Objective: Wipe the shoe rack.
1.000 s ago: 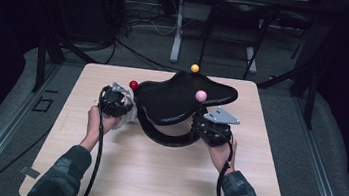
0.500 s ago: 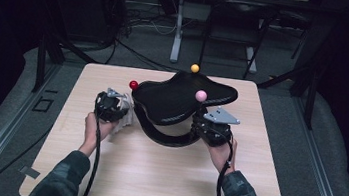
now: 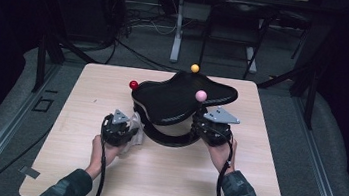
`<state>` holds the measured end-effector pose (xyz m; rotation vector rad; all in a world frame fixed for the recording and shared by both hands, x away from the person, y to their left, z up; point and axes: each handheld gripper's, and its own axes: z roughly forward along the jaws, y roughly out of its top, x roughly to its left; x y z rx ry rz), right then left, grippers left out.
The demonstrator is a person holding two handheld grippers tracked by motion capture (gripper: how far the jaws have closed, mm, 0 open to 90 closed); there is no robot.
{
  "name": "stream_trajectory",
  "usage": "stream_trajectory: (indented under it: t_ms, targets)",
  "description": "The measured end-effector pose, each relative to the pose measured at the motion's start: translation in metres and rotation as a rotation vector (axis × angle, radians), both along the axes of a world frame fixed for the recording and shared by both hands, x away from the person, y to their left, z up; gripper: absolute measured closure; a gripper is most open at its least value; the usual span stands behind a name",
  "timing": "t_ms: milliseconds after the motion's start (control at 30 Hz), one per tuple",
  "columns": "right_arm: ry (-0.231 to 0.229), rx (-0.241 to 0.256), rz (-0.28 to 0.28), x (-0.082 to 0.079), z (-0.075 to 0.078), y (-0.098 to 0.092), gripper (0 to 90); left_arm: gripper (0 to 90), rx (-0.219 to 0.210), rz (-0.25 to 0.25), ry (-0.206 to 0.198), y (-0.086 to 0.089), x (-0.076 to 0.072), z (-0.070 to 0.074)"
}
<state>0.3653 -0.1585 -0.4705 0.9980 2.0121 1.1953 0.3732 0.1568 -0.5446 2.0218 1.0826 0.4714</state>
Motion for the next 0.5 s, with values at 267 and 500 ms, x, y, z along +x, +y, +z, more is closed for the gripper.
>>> stream_trajectory:
  t_ms: [267, 500]
  targets:
    - [0.0, -0.002, -0.001, 0.0, 0.0, 0.0, 74.1, 79.8, -0.009, -0.052, -0.003, -0.035, -0.016, -0.011]
    - [0.001, -0.002, -0.002, 0.0, 0.0, 0.0, 74.1, 78.3, -0.003, -0.067, -0.028, -0.059, -0.02, -0.021]
